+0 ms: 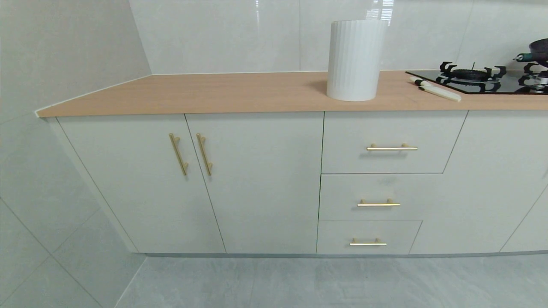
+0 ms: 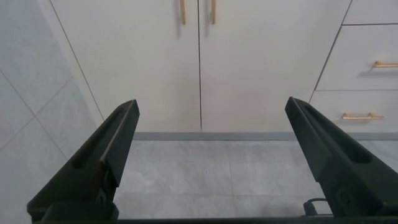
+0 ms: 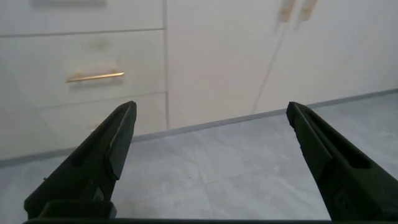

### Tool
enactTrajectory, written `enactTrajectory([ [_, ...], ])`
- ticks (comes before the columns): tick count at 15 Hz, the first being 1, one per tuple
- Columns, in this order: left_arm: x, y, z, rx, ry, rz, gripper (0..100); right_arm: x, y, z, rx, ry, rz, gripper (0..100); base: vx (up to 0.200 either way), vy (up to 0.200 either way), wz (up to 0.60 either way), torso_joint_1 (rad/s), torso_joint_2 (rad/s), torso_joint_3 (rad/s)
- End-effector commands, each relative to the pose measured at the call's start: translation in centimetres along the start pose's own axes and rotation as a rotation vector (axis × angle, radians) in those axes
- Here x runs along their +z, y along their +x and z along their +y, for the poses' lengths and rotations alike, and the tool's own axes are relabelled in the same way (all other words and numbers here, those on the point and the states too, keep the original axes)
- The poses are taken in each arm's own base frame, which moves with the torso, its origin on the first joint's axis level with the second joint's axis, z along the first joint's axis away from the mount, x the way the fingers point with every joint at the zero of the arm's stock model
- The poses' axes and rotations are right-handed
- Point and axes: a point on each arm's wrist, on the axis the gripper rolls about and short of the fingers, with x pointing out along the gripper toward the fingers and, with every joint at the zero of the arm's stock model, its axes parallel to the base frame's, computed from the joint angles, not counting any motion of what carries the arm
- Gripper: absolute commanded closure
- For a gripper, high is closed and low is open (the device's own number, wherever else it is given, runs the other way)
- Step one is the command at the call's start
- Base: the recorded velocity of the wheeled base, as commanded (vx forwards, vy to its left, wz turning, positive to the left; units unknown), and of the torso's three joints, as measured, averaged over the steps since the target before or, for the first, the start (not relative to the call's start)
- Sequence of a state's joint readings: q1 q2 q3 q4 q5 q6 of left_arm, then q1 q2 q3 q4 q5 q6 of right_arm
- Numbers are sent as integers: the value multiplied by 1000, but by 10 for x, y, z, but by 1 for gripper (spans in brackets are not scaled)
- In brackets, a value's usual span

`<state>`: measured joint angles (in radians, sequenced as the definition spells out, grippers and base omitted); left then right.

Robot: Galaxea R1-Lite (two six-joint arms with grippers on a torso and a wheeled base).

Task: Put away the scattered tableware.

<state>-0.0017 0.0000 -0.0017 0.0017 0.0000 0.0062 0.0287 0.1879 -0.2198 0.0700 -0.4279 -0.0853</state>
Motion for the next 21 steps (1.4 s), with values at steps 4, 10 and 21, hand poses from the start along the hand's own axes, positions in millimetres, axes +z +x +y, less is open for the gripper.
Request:
enactTrajectory([
  [4, 0, 0, 0, 0, 0, 2, 0, -49, -4, 7, 123, 102, -72, 0, 0, 0, 0, 0, 0, 0],
  [10, 0, 0, 0, 0, 1, 2, 0, -56, -3, 14, 367, 132, -54, 0, 0, 0, 0, 0, 0, 0],
  [21, 0, 0, 0, -1, 11, 2, 0, -56, -3, 14, 371, 106, -60, 0, 0, 0, 0, 0, 0, 0],
])
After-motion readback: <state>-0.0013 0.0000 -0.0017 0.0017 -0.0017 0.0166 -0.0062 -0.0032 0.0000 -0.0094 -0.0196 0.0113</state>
